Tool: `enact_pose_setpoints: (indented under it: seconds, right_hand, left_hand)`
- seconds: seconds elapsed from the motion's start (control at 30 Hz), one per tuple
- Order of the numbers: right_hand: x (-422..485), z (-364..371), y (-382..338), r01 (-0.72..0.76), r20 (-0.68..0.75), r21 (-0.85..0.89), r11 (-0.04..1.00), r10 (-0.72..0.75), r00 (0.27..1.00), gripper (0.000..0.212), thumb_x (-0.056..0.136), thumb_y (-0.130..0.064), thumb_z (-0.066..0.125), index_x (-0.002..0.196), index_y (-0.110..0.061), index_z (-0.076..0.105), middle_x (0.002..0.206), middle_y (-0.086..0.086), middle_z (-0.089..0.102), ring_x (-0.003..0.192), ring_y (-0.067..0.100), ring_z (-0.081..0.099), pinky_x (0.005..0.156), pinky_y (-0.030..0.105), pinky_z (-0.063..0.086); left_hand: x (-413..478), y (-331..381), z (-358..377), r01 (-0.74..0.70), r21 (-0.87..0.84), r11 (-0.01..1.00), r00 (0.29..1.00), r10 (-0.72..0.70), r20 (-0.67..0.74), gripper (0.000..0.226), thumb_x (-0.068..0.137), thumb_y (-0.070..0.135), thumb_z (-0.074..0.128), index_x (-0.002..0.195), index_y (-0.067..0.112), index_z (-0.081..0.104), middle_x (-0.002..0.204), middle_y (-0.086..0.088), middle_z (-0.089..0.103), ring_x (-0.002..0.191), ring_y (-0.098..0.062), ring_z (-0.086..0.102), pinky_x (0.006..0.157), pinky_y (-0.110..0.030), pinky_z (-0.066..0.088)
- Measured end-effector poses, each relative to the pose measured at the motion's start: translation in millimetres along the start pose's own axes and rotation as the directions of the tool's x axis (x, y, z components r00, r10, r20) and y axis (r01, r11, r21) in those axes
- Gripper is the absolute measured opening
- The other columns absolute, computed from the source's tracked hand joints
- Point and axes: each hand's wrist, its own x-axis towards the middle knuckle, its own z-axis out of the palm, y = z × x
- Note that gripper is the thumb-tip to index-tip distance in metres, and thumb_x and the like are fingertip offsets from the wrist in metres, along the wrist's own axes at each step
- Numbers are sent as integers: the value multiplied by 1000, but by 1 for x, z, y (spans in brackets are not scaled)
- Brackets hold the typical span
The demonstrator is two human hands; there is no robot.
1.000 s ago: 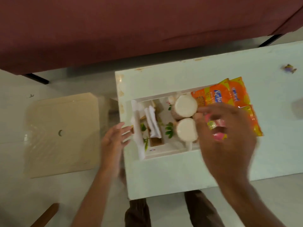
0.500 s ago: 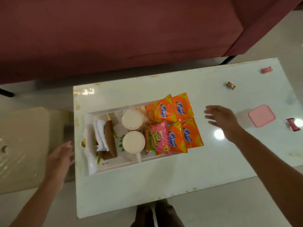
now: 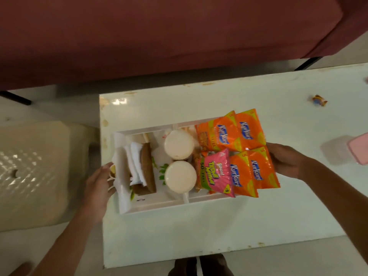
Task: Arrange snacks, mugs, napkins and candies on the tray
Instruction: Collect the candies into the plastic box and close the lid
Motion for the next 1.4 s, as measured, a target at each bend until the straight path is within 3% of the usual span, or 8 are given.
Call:
enact_pose_setpoints:
  seconds: [0.23, 0.5, 0.63, 0.87, 1.0, 1.07, 1.13, 1.4]
  right_hand:
    - [6, 0, 2, -59, 6, 34, 998, 59, 998, 35, 77, -29, 66, 110, -19, 73, 109, 17, 74, 87, 34, 75, 62, 48, 60]
    - [13, 7, 1, -107, -67, 8, 994, 107, 992, 24, 97, -29, 48, 107, -18, 67, 86, 13, 78, 66, 32, 75, 49, 48, 59]
    - [14, 8, 3, -95, -111, -21, 995, 92, 990, 22, 98, -30, 49, 105, -19, 67, 83, 11, 78, 64, 31, 75, 51, 49, 60]
    - [4, 6, 6, -51, -139, 4, 999, 51, 989, 24, 97, -30, 50, 109, -18, 67, 86, 12, 77, 67, 31, 75, 54, 49, 60]
    - [-9, -4, 7, -19, -148, 5, 1000, 19, 989, 27, 96, -31, 53, 113, -15, 66, 95, 15, 76, 71, 32, 75, 63, 51, 61]
    - [-14, -13, 6, -11, -156, 4, 1000, 12, 988, 29, 96, -33, 54, 114, -14, 67, 103, 17, 73, 75, 32, 74, 71, 53, 59]
    - [-20, -26, 2, 0, -163, 14, 1000, 3, 987, 30, 94, -35, 55, 112, -15, 69, 104, 17, 74, 77, 33, 74, 68, 52, 60]
    - [-48, -101, -19, -22, -174, 47, 999, 30, 984, 39, 95, -40, 53, 84, -15, 81, 91, 15, 77, 70, 34, 75, 55, 47, 60]
  left_hand:
    - [-1, 14, 1, 84, -94, 992, 996, -87, -30, 18, 98, 25, 60, 108, 16, 72, 93, -3, 72, 90, -21, 65, 81, -36, 52]
    - [7, 7, 0, 55, -5, 998, 993, -55, -108, 21, 100, 13, 60, 118, 19, 70, 89, 0, 67, 82, -16, 59, 72, -31, 55]
    - [6, 8, 1, 55, 4, 998, 989, -54, -136, 21, 99, 13, 62, 117, 18, 70, 96, -2, 70, 90, -21, 62, 77, -34, 57]
    - [-4, 22, 7, 23, 9, 1000, 992, -22, -125, 19, 98, 10, 62, 112, 22, 70, 88, 2, 67, 74, -13, 59, 67, -32, 54]
    - [-18, 29, 16, 5, 14, 1000, 996, -3, -89, 22, 99, 11, 61, 119, 19, 68, 102, -3, 67, 90, -19, 61, 86, -42, 54]
    - [-26, 31, 22, -9, 11, 1000, 999, 10, -51, 24, 100, 11, 59, 122, 18, 66, 95, -2, 65, 82, -16, 59, 83, -38, 53]
    - [-36, 31, 32, -21, 6, 1000, 999, 21, -35, 22, 101, 10, 58, 119, 20, 64, 86, 2, 63, 73, -11, 58, 75, -33, 51]
    - [-75, 23, 97, -22, 0, 1000, 1000, 22, -21, 23, 99, 9, 61, 119, 17, 66, 95, -2, 69, 83, -17, 66, 85, -41, 52]
